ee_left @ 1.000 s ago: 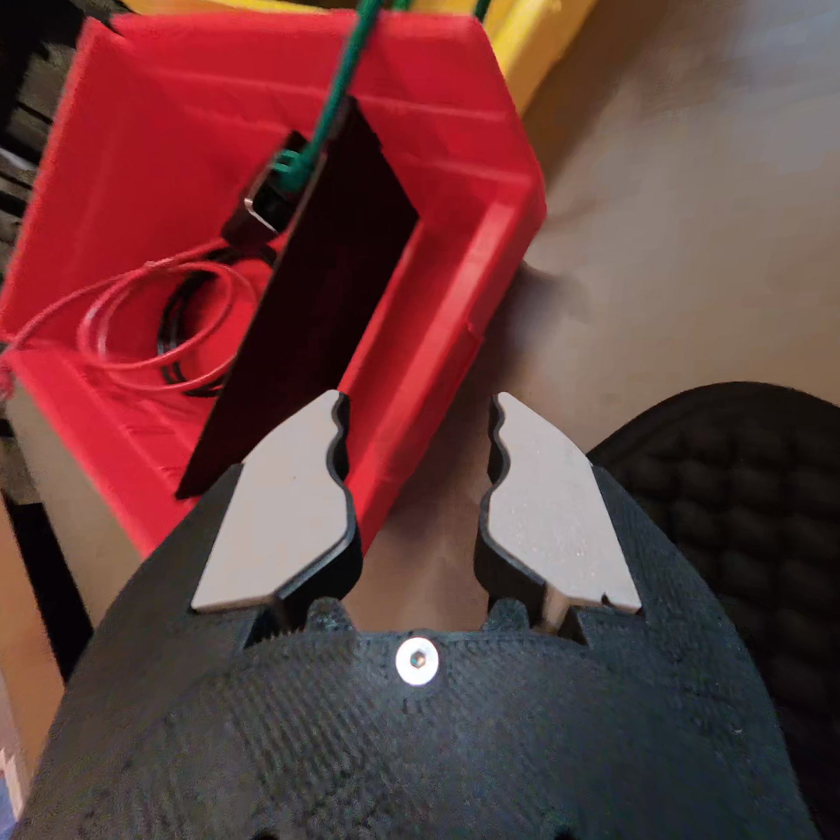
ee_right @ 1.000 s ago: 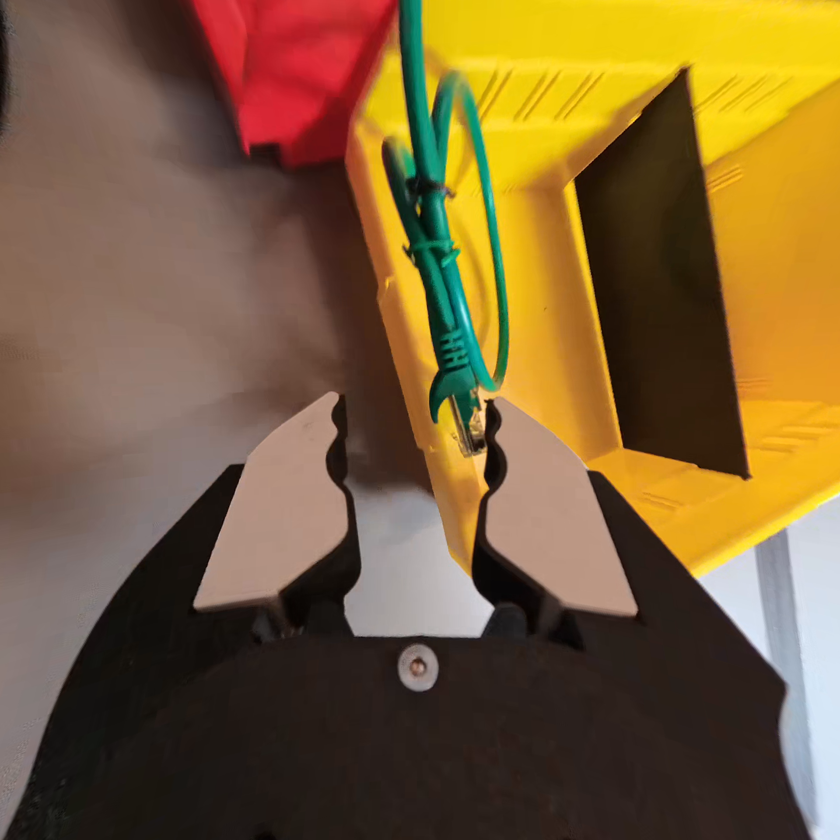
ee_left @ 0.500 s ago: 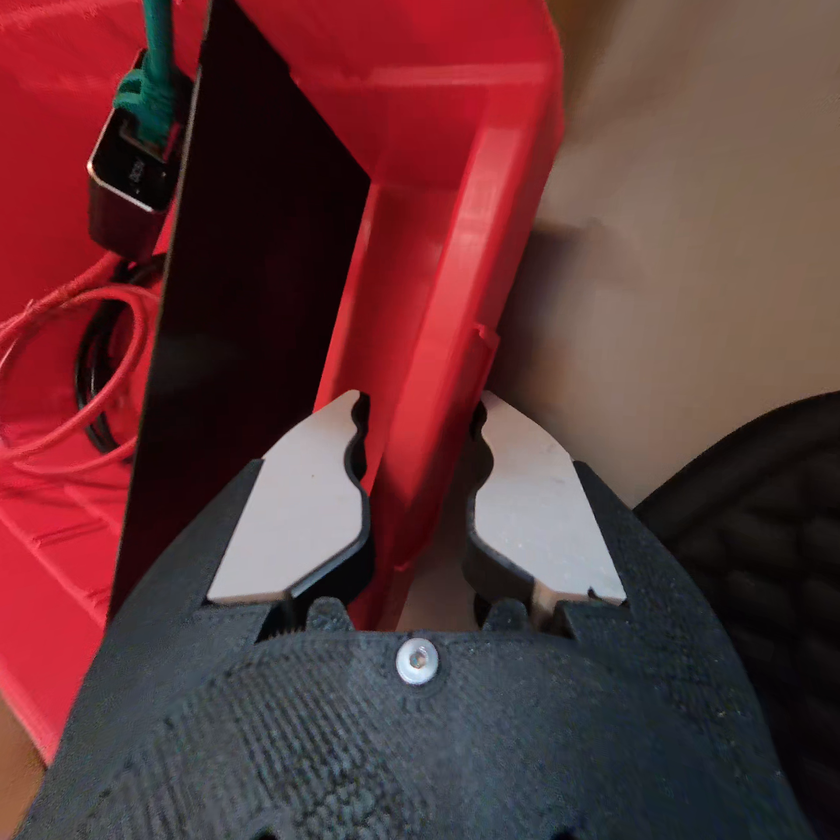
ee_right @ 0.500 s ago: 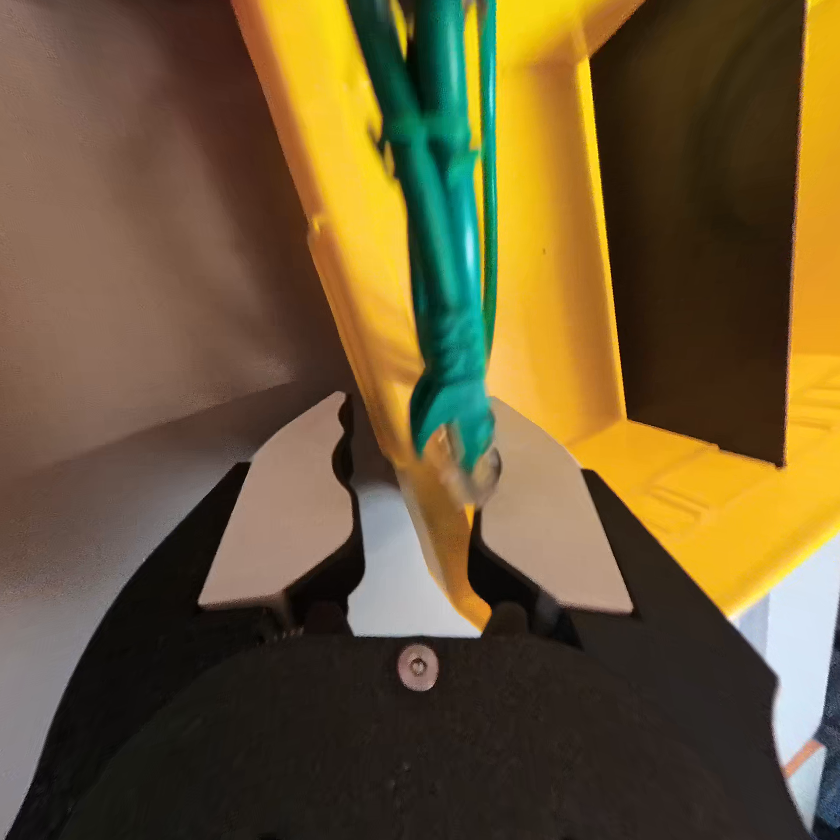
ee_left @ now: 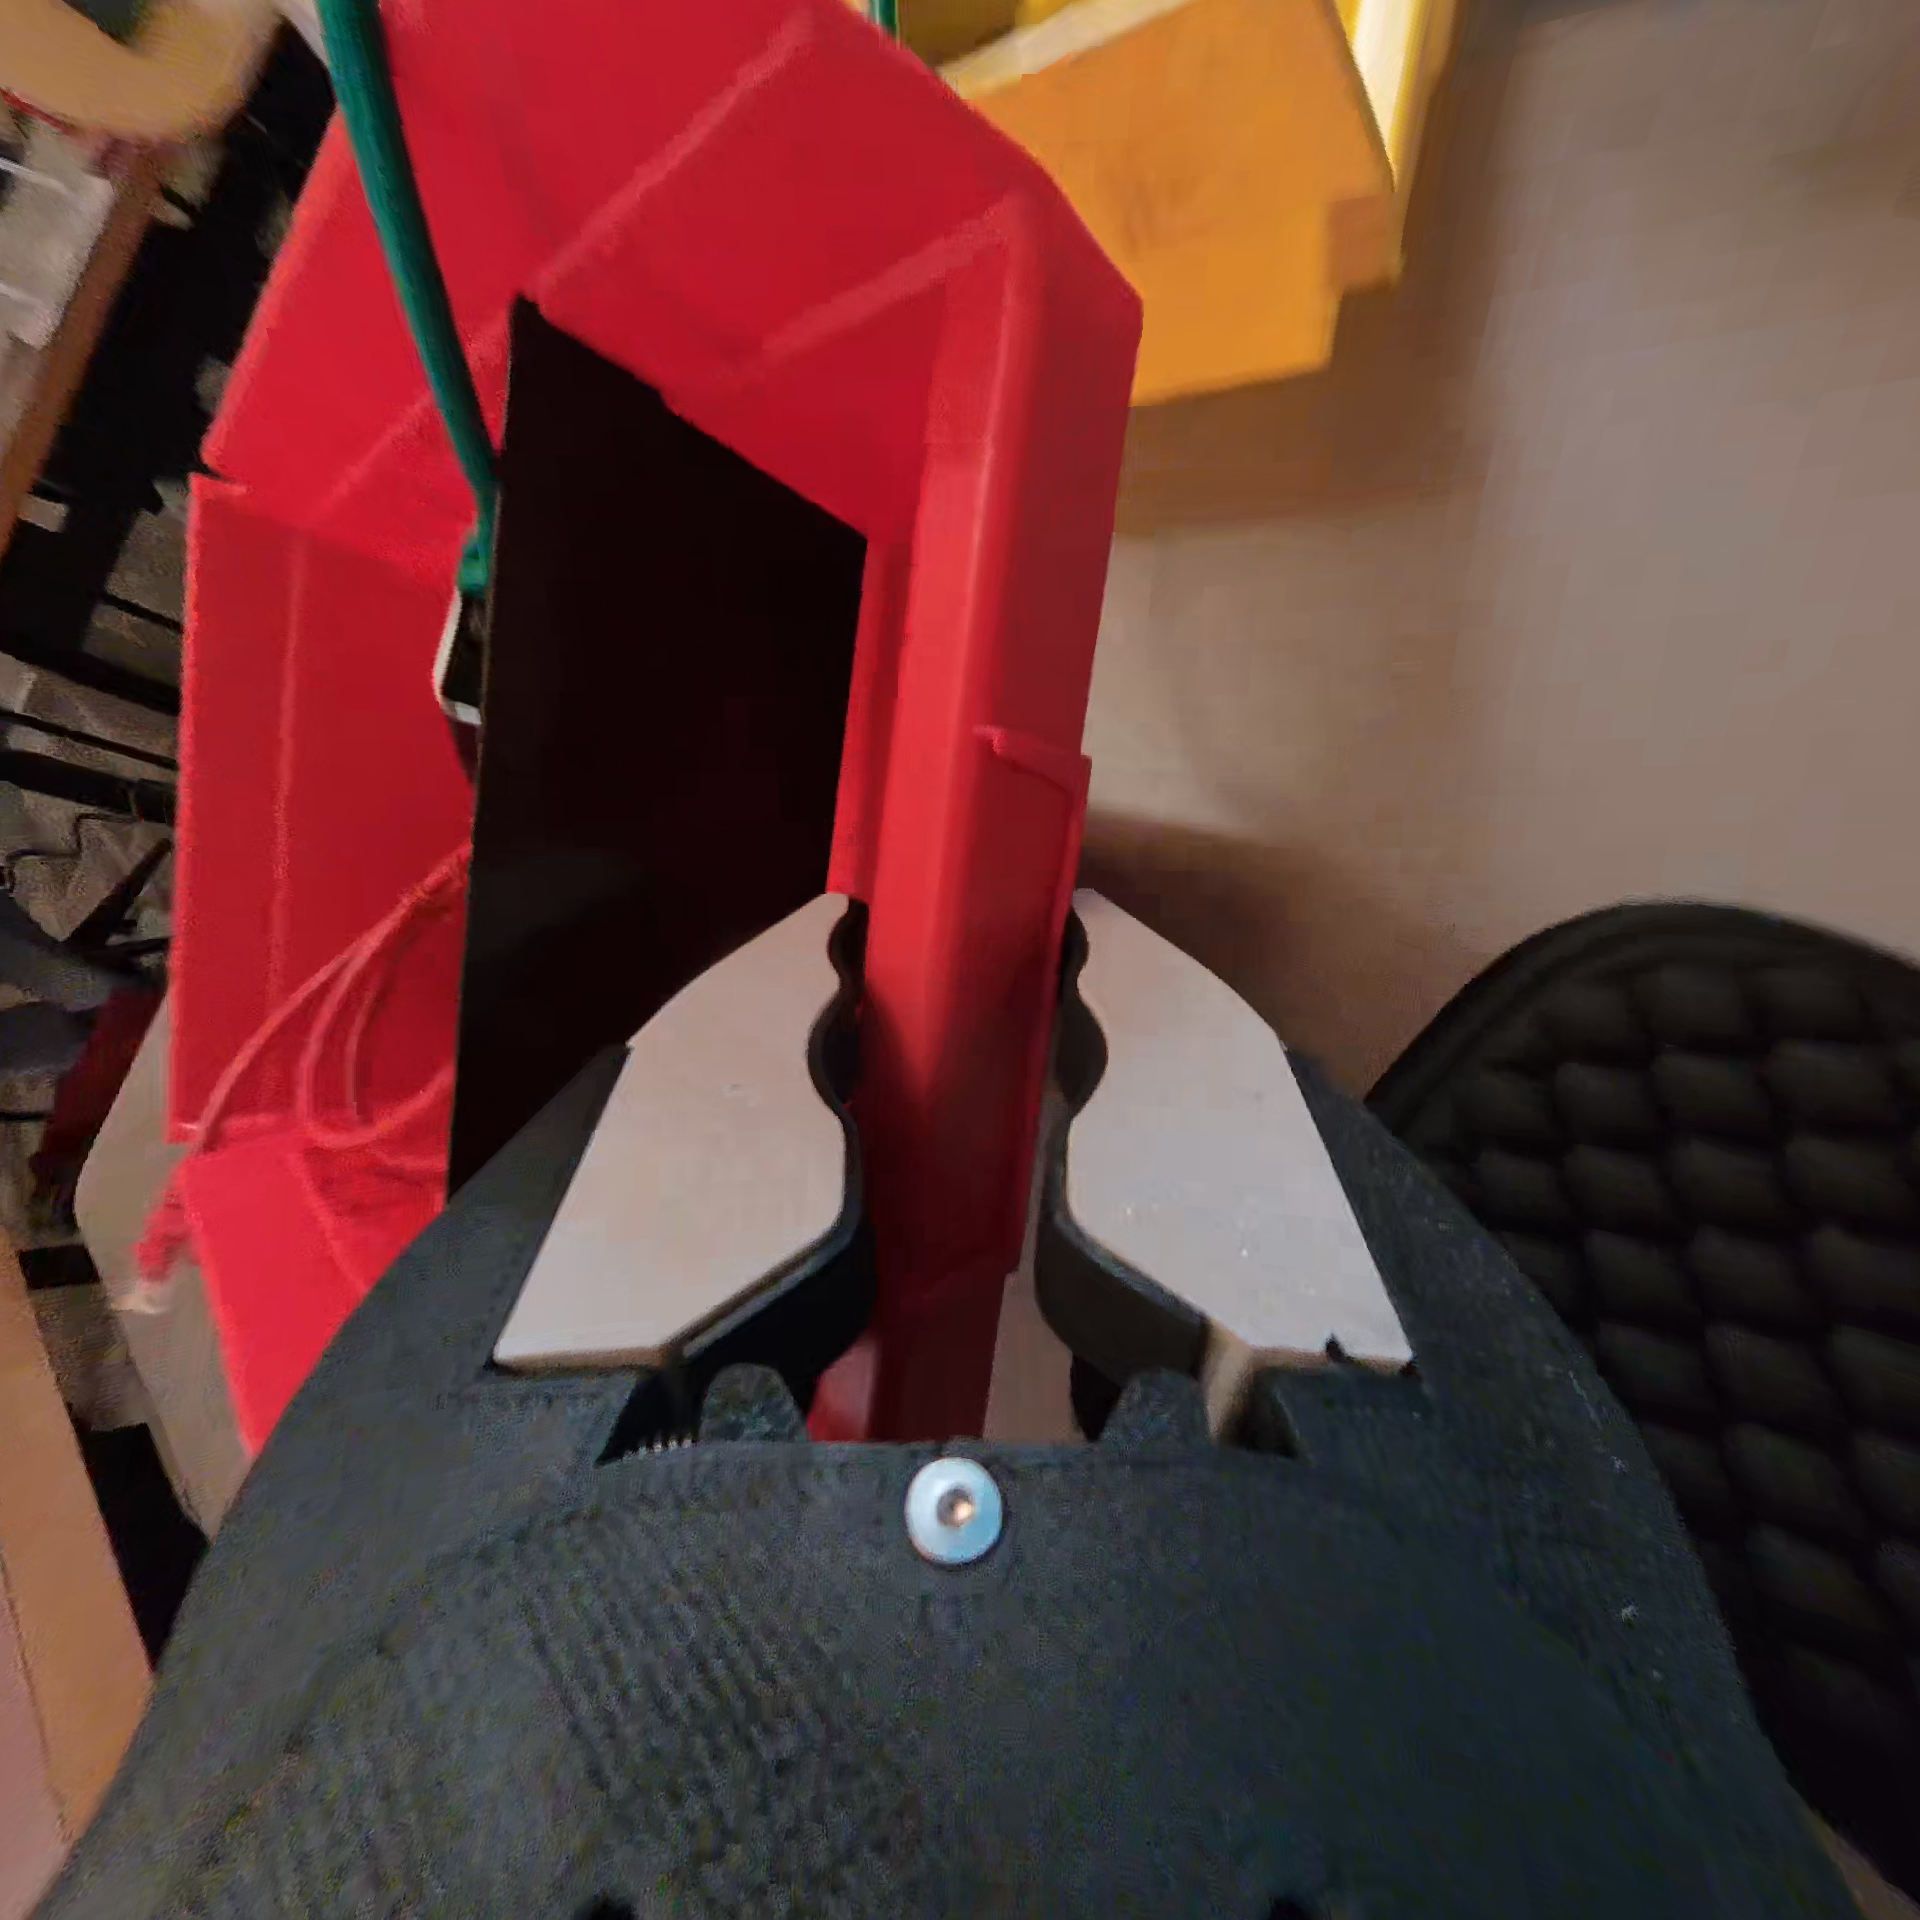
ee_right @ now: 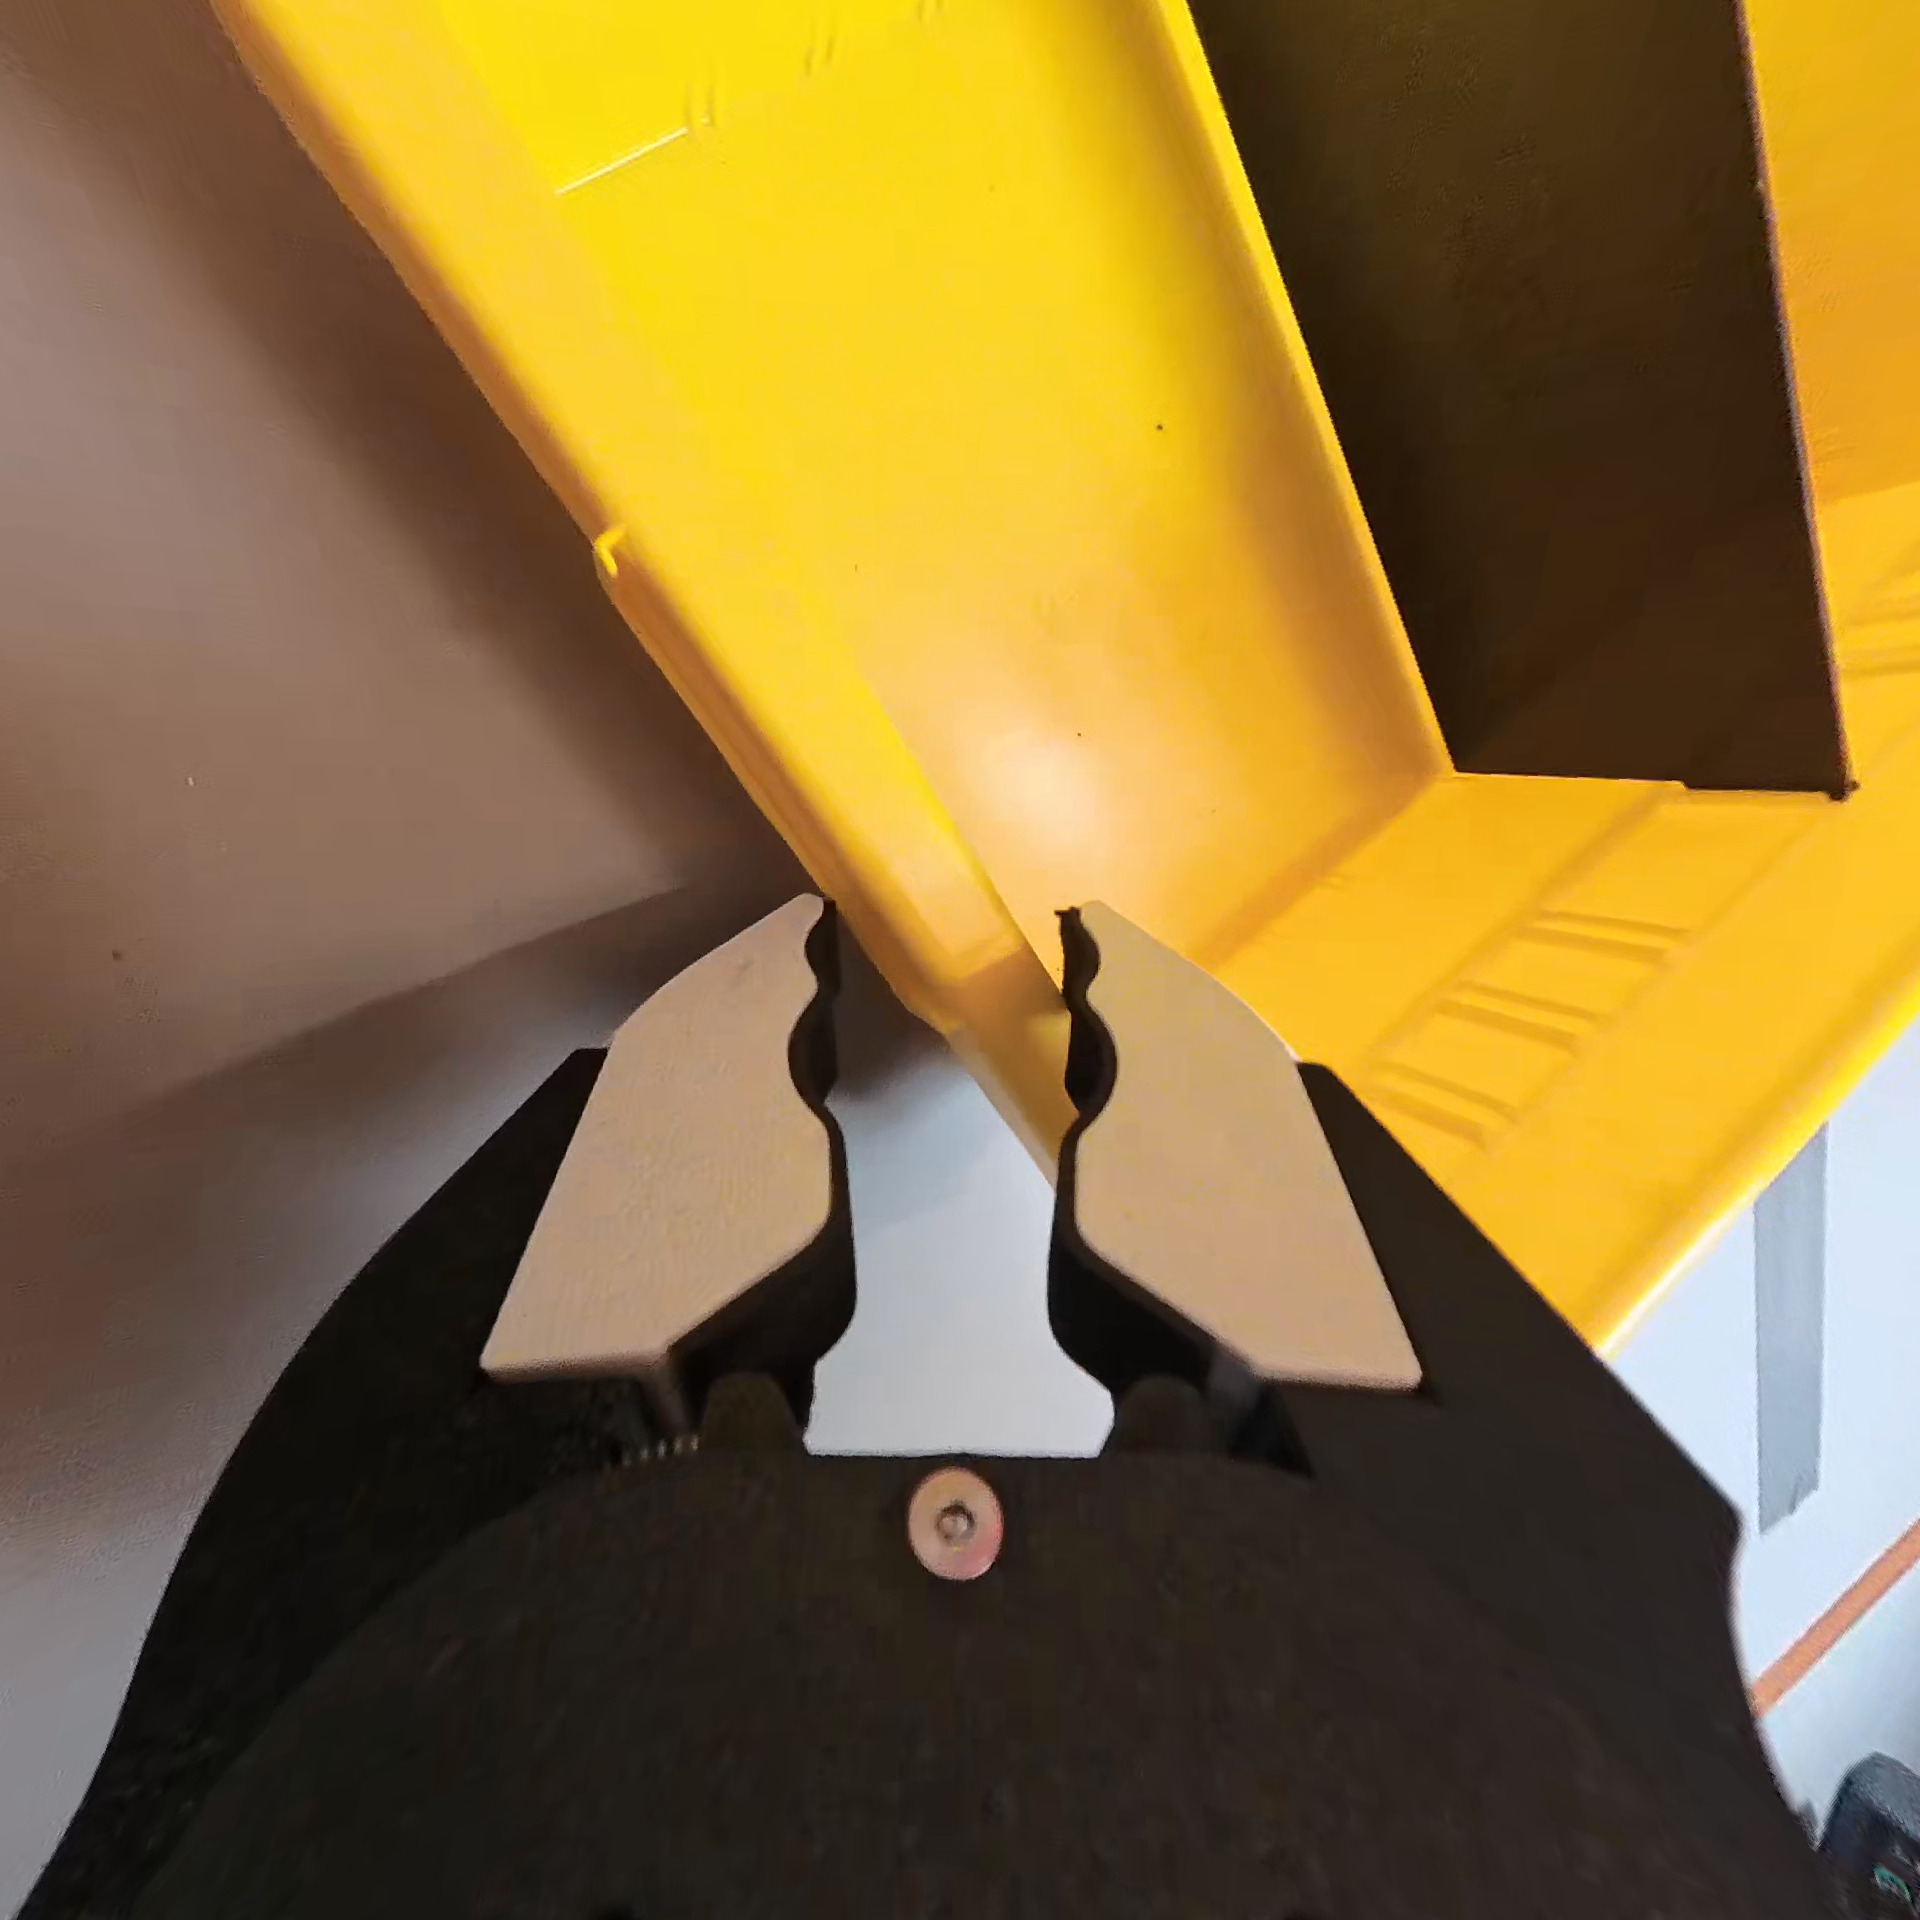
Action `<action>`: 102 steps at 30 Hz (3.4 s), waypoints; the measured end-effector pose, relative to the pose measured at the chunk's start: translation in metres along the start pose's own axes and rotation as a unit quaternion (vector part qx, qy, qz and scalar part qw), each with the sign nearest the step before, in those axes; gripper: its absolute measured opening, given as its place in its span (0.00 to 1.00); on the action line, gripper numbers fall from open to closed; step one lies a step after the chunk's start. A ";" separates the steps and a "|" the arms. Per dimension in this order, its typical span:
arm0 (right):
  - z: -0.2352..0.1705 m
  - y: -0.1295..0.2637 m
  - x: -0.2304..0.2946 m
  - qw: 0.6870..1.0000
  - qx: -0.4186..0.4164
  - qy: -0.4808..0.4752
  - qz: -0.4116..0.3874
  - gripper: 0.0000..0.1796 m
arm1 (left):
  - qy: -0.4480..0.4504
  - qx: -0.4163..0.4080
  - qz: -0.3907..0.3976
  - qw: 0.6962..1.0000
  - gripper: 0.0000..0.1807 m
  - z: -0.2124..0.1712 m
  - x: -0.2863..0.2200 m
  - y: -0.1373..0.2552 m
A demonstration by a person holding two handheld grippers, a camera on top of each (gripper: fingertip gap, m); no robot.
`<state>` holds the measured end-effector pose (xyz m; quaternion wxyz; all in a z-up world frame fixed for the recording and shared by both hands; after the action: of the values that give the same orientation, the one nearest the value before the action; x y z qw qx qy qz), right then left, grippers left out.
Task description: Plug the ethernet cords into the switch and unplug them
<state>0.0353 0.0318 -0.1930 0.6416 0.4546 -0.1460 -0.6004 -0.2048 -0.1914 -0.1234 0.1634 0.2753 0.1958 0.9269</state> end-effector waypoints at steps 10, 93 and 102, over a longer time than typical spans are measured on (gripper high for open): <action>-0.030 0.030 0.016 1.000 -0.012 0.005 -0.023 0.21 | -0.077 0.125 0.000 0.989 0.18 -0.041 -0.001 -0.033; -0.020 0.068 -0.049 0.932 -0.321 -0.102 -0.135 0.16 | 0.086 -0.204 0.211 0.952 0.09 0.247 0.217 -0.024; 0.119 0.070 -0.038 0.893 -0.445 -0.034 -0.049 0.24 | 0.074 -0.291 0.116 0.947 0.09 0.307 0.160 -0.005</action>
<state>-0.0164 0.0077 -0.0616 0.7414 0.1075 0.1374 -0.6480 -0.1543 -0.0377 0.1829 0.1128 0.1674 -0.1040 0.9739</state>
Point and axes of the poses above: each gripper's, where its closed fingertips meet, y back along the fingers, z out of its top, x = y × z across the jaws, the point moved 2 cm from there along y, back along the fingers, and after that the axes turned 13 degrees about -x, right-handed, at the moved point
